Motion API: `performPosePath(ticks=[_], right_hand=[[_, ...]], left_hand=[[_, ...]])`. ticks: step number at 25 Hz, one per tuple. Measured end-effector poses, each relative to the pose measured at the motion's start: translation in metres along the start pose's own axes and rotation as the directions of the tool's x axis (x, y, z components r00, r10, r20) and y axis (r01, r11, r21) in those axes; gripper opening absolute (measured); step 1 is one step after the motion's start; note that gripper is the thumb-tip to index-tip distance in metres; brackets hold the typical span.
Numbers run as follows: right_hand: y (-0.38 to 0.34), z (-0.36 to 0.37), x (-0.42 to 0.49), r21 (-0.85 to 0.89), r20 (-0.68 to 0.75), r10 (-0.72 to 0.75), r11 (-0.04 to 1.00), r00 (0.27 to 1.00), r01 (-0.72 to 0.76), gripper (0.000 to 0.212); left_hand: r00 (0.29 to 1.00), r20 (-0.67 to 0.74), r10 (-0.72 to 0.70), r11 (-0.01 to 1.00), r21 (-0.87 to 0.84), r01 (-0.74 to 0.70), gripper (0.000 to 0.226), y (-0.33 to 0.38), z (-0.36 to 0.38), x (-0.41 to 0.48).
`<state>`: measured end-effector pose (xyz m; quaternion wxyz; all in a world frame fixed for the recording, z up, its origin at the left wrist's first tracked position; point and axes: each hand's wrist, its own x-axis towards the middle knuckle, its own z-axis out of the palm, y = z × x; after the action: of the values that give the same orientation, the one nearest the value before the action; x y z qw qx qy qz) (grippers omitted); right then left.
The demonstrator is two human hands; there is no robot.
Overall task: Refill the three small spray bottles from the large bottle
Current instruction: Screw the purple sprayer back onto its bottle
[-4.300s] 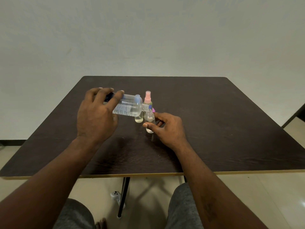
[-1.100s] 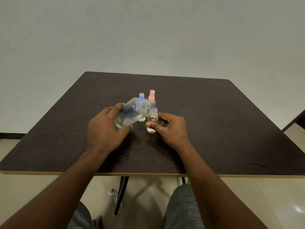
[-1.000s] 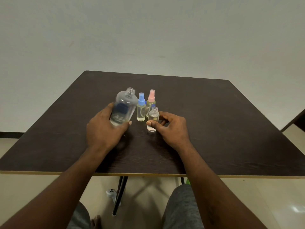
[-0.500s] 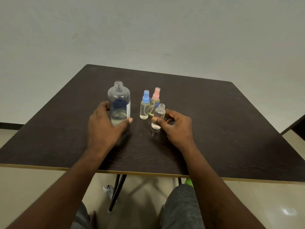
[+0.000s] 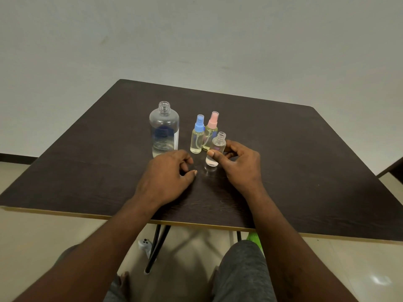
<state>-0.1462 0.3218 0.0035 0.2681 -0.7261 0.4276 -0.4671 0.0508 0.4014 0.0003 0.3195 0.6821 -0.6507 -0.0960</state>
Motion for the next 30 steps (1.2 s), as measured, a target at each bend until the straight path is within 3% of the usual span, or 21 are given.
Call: performPosePath(ticks=[5,16,19,22,25,30], right_hand=[[-0.002,0.000,-0.001,-0.019,0.040,-0.018,1.000,0.999,0.019,0.031],[0.003,0.000,-0.001,-0.015,0.075,-0.022,1.000,0.997,0.024,0.037],[0.009,0.000,0.002,0.115,-0.060,0.089,0.990,0.994,-0.081,0.021],[0.018,0.001,0.014,0.170,-0.180,0.310,0.945,0.934,-0.280,0.013],[0.026,0.001,0.034,0.063,-0.163,0.361,0.933,0.918,-0.355,0.007],[0.032,0.004,0.055,-0.204,0.002,0.229,0.953,0.973,-0.224,0.028]], left_hand=[[0.994,0.004,0.105,0.994,-0.017,-0.105,0.052,0.014,0.016,0.013],[1.000,-0.021,0.011,0.999,0.051,-0.010,0.034,0.021,0.026,0.029],[1.000,-0.029,-0.008,0.999,0.041,0.009,0.035,0.019,0.028,0.028],[0.999,-0.039,-0.020,0.999,0.048,0.022,0.032,0.018,0.029,0.029],[0.999,-0.042,-0.016,0.999,0.041,0.018,0.032,0.019,0.028,0.029],[0.999,-0.039,-0.018,0.999,0.037,0.019,0.030,0.019,0.031,0.031]])
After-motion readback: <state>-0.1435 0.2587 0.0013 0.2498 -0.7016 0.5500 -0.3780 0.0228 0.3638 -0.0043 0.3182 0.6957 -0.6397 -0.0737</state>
